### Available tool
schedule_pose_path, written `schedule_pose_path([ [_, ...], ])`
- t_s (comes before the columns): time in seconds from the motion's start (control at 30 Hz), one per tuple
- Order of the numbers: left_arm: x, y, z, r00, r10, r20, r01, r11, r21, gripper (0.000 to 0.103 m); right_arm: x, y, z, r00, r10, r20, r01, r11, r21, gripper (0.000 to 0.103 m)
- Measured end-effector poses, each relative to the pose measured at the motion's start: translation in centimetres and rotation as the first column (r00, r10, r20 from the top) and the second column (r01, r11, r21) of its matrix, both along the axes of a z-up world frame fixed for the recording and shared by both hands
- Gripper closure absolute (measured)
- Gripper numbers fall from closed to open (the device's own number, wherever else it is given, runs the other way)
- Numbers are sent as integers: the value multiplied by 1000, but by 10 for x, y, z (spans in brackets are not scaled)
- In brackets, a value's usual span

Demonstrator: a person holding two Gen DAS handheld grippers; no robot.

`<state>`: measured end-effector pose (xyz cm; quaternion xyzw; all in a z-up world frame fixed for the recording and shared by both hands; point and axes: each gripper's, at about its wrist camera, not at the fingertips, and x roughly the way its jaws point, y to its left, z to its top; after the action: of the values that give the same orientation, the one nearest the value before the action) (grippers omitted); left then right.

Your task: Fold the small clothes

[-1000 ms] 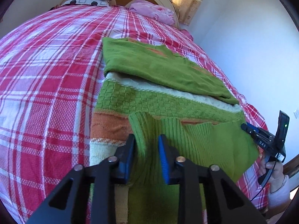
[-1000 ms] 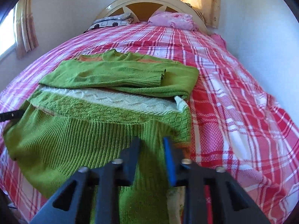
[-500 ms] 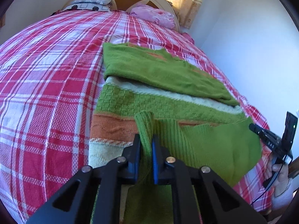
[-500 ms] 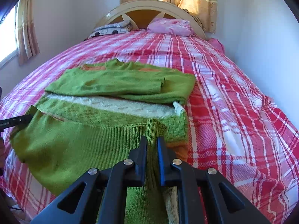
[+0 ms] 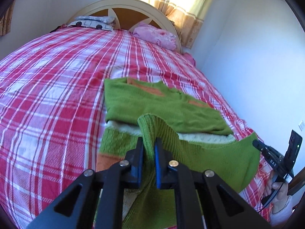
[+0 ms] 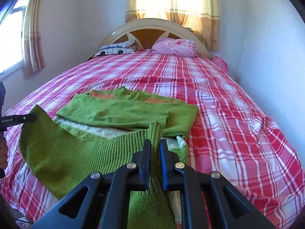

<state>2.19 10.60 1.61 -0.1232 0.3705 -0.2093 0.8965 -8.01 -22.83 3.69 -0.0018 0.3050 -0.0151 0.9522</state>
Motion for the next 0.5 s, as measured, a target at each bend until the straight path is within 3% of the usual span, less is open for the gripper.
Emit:
schedule_pose_path([
  [0.23,19,3,6,999,48,-7,-48,999,-6,92,8,-2,15,999,-3,44,5,999,-41,94],
  [0.5,65,3,16,996,90,-21,-91,996,-13,92,44,-5,33,997,6,83,1,996,-88,94],
])
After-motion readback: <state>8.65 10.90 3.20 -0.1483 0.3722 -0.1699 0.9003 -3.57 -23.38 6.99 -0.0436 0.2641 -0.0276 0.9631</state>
